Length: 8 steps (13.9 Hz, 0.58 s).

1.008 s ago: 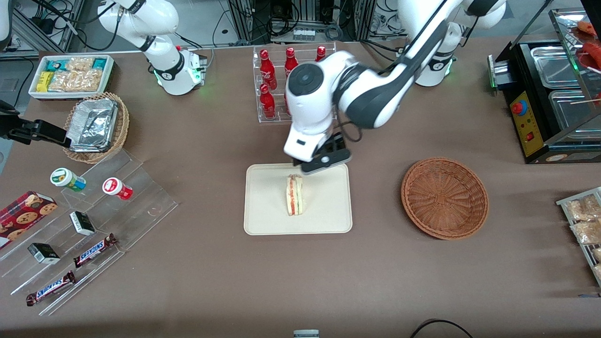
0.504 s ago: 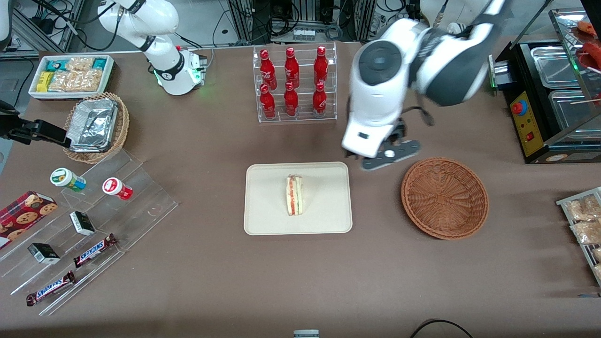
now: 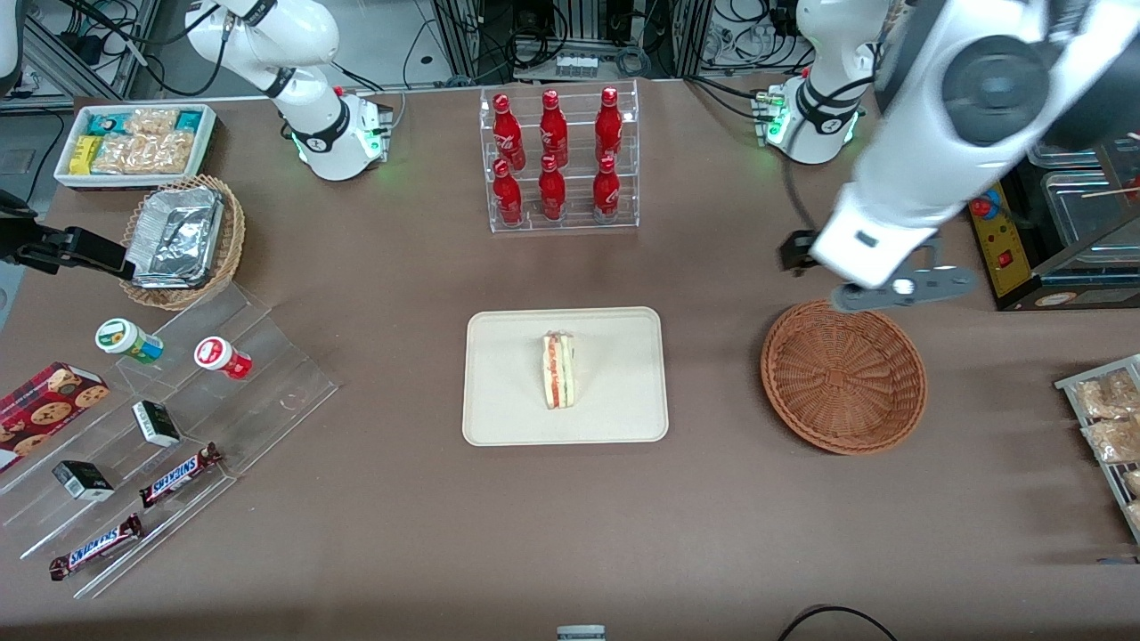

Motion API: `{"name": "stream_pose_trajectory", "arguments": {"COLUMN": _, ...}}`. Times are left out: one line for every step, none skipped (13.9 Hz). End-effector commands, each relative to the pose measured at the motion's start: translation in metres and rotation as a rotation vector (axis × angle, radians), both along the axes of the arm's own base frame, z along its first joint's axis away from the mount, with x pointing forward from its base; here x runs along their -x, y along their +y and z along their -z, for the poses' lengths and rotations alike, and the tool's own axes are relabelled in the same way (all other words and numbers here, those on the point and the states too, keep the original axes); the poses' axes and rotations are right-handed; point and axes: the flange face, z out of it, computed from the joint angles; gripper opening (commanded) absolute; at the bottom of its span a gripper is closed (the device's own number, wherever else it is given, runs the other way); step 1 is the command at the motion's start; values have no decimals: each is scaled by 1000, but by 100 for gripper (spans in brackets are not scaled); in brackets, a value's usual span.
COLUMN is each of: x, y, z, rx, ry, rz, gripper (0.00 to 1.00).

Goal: Place sandwich from basket to tray

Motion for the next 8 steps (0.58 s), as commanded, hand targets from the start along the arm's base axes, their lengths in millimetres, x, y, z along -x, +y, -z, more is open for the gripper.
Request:
{"name": "stream_pose_trajectory", "arguments": {"x": 9, "y": 45, "z": -13, "rx": 26, "ry": 39, "rz": 80, "gripper": 99}}
{"name": "stream_pose_trajectory", "arguments": {"x": 9, "y": 66, "z": -19, "rx": 50, "ry": 48, "rz": 103, "gripper": 99}}
{"name": "stream_pose_trajectory", "arguments": {"x": 9, "y": 87, "z": -23, "rx": 66, "ry": 48, "rz": 141, "gripper": 99}}
{"name": "stream_pose_trajectory", "arguments": {"x": 12, "y": 111, "z": -26, "rx": 88, "ry": 55, "rz": 172, "gripper": 99}}
{"name": "stream_pose_trajectory", "arguments": {"x": 17, "y": 124, "z": -29, "rx": 102, "ry": 53, "rz": 188, "gripper": 99}}
{"name": "stream_pose_trajectory", "arguments": {"x": 21, "y": 138, "z": -32, "rx": 108, "ry": 47, "rz": 191, "gripper": 99}}
{"name": "stream_pose_trajectory", "arguments": {"x": 25, "y": 144, "z": -35, "rx": 107, "ry": 38, "rz": 188, "gripper": 99}}
{"name": "stream_pose_trajectory", "arguments": {"x": 25, "y": 151, "z": -37, "rx": 107, "ry": 31, "rz": 175, "gripper": 99}}
